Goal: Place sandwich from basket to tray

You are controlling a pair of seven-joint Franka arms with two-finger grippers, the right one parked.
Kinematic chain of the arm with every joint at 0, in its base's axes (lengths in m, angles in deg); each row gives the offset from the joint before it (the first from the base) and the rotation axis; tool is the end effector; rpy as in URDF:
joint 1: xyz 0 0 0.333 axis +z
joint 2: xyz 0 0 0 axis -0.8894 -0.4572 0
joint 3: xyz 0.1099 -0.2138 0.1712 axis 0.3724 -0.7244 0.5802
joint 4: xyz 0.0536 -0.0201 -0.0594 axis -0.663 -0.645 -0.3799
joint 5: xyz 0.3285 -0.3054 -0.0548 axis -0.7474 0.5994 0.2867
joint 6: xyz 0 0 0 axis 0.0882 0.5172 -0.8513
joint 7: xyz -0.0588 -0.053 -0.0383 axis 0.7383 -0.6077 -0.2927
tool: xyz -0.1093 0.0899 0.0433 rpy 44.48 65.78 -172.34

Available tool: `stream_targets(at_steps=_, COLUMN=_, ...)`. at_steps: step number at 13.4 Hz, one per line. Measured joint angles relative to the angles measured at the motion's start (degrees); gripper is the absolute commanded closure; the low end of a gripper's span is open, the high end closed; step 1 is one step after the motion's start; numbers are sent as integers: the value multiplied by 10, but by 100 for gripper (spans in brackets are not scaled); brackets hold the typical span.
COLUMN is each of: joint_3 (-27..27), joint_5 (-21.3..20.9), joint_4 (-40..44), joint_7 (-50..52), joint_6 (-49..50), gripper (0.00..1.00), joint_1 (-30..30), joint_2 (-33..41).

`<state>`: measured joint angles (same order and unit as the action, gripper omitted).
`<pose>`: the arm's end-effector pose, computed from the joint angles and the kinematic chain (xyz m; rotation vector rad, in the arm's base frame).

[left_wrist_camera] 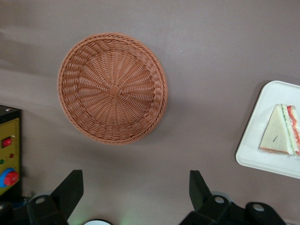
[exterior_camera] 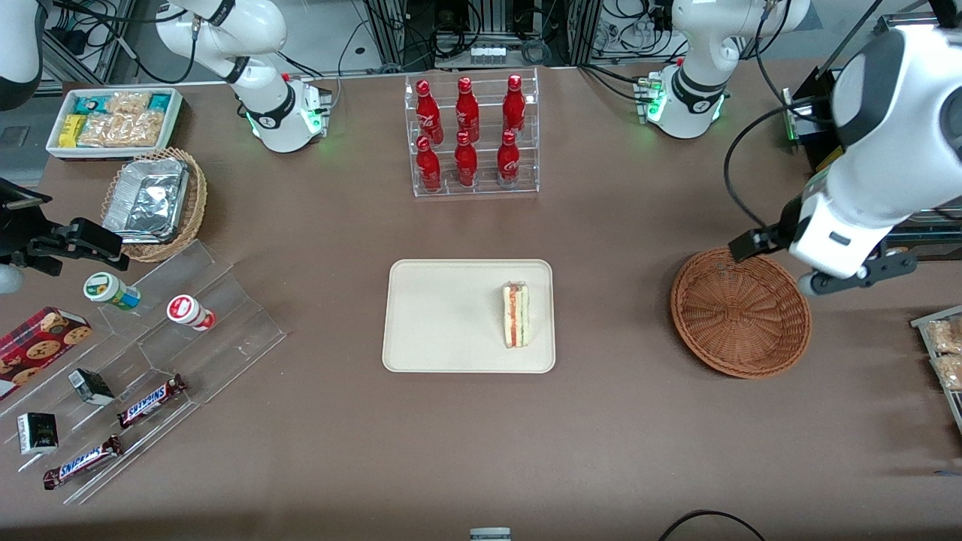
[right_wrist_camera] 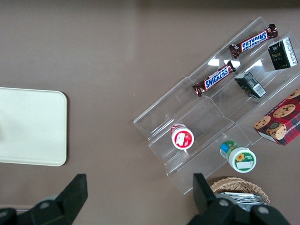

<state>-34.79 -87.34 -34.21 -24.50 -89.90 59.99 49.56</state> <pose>0.6194 -0.1015 0.4977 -3.0789 -0.2980 0.1758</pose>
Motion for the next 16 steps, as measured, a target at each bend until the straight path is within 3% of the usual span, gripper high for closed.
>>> stream_targets(at_steps=5, joint_3=51, joint_5=0, joint_4=-2, joint_7=-106, joint_6=44, gripper=0, joint_1=3, joint_2=59)
stream_targets(at_steps=16, joint_3=59, joint_5=1, joint_4=-11, joint_7=-129, joint_6=42, gripper=0, joint_1=2, joint_2=85)
